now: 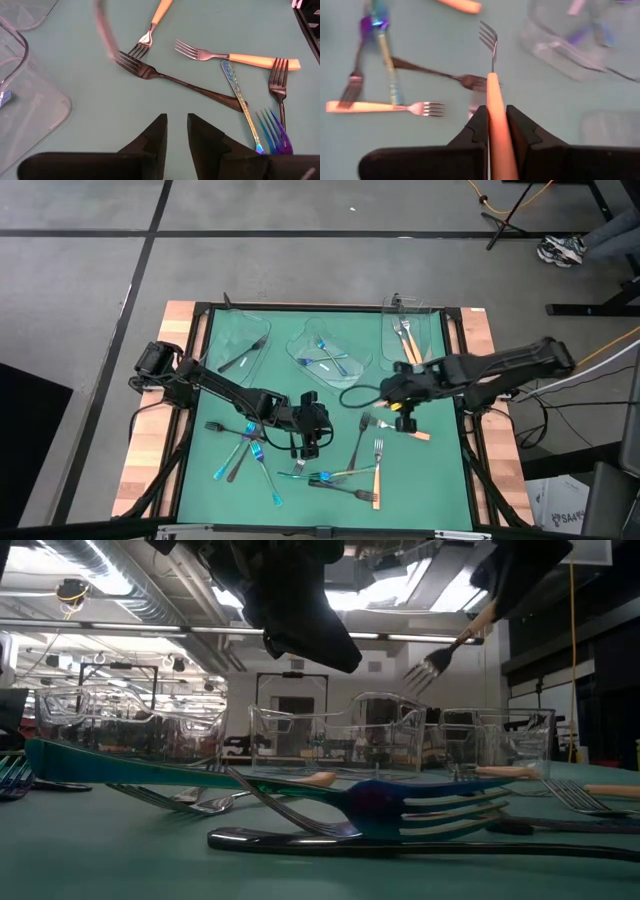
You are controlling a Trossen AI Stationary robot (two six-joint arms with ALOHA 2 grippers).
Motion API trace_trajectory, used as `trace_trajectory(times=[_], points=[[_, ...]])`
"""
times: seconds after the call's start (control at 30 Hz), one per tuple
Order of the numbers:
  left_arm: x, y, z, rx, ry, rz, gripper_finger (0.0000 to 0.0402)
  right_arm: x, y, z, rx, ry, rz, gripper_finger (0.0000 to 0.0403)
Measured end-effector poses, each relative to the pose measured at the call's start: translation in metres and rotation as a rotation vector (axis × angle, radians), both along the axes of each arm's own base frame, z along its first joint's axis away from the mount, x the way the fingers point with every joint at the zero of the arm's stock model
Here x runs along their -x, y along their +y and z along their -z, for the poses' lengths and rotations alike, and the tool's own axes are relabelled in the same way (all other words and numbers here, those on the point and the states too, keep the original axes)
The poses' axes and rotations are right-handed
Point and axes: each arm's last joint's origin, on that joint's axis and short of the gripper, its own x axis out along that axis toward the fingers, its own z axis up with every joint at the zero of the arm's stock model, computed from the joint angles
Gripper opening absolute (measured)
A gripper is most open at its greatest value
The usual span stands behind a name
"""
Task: Sort silverware by color (type)
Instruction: Put the orange fork into the right transparent bin
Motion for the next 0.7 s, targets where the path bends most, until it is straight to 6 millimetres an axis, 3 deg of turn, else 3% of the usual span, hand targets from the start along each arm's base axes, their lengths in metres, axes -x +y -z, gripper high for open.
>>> trace_trajectory(times=[0.4,0.7], points=[[0.0,0.0,0.0,0.0,0.0,0.0,0.0069,0.061,-0.028,-0.031,0.381,-0.106,0.359,0.003],[0.0,0.0,0.0,0.002,-0.006,0.0,0.0069,0.068,-0.066,-0.036,0.527,-0.097,0.626,0.0028]])
